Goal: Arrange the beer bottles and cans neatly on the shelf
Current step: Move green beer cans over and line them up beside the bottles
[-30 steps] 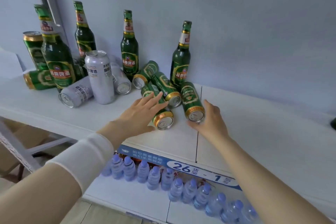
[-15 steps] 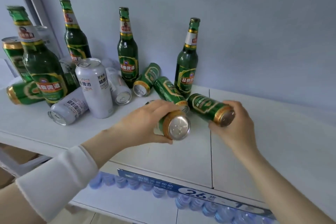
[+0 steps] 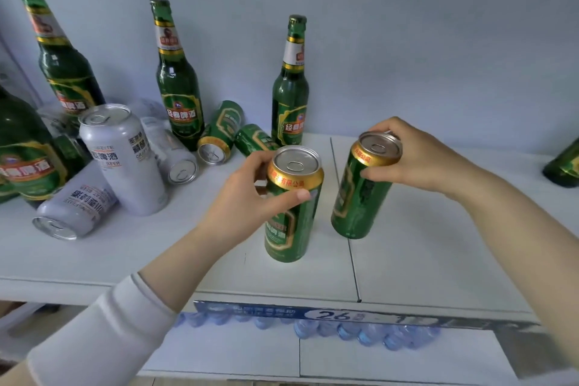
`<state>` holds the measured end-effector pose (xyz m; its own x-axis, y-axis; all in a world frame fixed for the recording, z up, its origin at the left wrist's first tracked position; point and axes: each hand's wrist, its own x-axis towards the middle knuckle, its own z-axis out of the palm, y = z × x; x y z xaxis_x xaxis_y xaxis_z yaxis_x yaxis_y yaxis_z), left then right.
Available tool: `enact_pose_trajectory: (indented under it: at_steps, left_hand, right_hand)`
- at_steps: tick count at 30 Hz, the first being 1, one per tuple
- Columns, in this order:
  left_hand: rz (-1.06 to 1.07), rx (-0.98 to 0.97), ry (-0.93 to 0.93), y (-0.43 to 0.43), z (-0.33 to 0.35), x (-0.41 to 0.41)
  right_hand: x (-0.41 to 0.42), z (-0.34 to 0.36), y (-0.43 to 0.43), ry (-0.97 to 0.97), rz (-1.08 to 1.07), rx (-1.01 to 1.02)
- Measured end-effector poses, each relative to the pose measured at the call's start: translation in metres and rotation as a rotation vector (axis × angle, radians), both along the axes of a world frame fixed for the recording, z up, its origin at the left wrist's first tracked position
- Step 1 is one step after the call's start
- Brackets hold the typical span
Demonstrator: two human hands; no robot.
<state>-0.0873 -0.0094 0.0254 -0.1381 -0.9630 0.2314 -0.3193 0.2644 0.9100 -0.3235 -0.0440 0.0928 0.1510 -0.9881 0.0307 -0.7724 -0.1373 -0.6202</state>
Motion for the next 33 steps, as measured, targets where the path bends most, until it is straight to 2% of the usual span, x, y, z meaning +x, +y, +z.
enact_pose_trajectory:
  at_steps: [4, 9, 12, 15, 18, 25, 33]
  left_hand:
    - [-0.076, 0.007, 0.007, 0.001, -0.009, 0.003]
    - [-0.135, 0.062, -0.025, 0.004, -0.026, 0.008]
    - [-0.076, 0.081, -0.015, 0.005, -0.033, 0.002]
    - [-0.008, 0.053, 0.017, 0.004, -0.036, -0.008]
    - [0.011, 0.011, 0.021, 0.0, -0.027, -0.024]
    - [-0.01, -0.167, 0.091, -0.024, 0.053, -0.098]
    - [0.045, -0.244, 0.15, -0.048, 0.099, -0.243]
  right_hand:
    - [0.0, -0.02, 0.007, -0.135, -0.028, -0.045]
    - [0.015, -0.089, 0.033, -0.461, -0.315, -0.149]
    - [0.038, -0.127, 0.041, -0.509, -0.452, -0.235]
    - [0.048, -0.131, 0.037, -0.552, -0.564, -0.287]
    - [0.038, -0.126, 0.035, -0.559, -0.543, -0.286]
    - [-0.061, -0.109, 0.044, -0.764, -0.487, -0.175]
    - [-0.222, -0.093, 0.038, -0.753, -0.393, -0.158]
